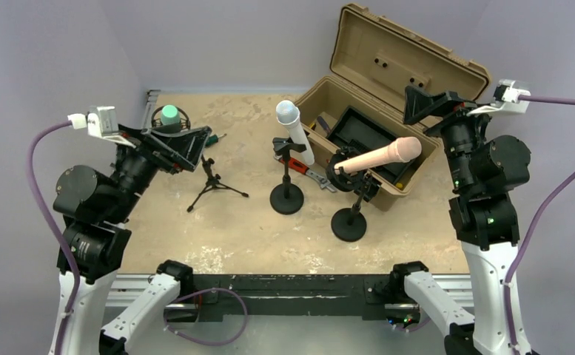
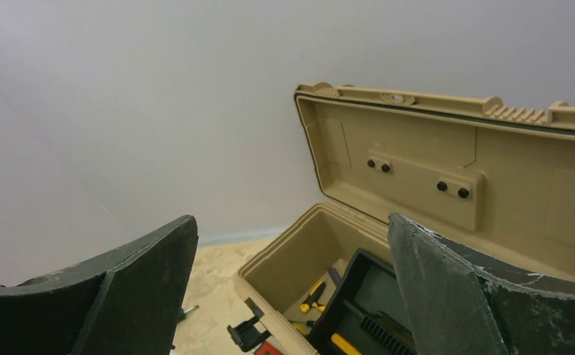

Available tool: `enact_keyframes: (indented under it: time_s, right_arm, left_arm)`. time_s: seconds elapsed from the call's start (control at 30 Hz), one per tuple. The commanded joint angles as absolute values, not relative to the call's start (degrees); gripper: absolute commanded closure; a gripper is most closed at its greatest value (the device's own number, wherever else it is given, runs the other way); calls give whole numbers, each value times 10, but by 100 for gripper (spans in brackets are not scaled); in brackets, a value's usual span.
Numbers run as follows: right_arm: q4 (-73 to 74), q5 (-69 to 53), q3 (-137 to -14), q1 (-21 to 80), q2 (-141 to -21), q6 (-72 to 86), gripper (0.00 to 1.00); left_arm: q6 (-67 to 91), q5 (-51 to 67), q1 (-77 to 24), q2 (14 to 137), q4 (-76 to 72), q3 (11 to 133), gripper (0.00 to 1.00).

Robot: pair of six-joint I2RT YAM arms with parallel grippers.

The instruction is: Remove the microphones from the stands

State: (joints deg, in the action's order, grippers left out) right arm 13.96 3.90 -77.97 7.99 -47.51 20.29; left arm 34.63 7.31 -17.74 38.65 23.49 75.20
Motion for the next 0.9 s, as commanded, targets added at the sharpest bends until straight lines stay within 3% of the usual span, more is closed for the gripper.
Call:
enact_keyframes:
  time_s: [0.0, 0.57, 0.87]
  right_arm:
    - [160, 37, -797, 81, -464, 228, 1]
    - [342, -22, -751, 88, -324, 206, 1]
    - [213, -291, -611, 91, -311, 234, 5]
  left_arm:
    - [373, 126, -173, 390, 217, 752, 0]
    - [387, 252, -173, 484, 152, 730, 0]
    - [400, 303, -174, 487, 119, 704, 0]
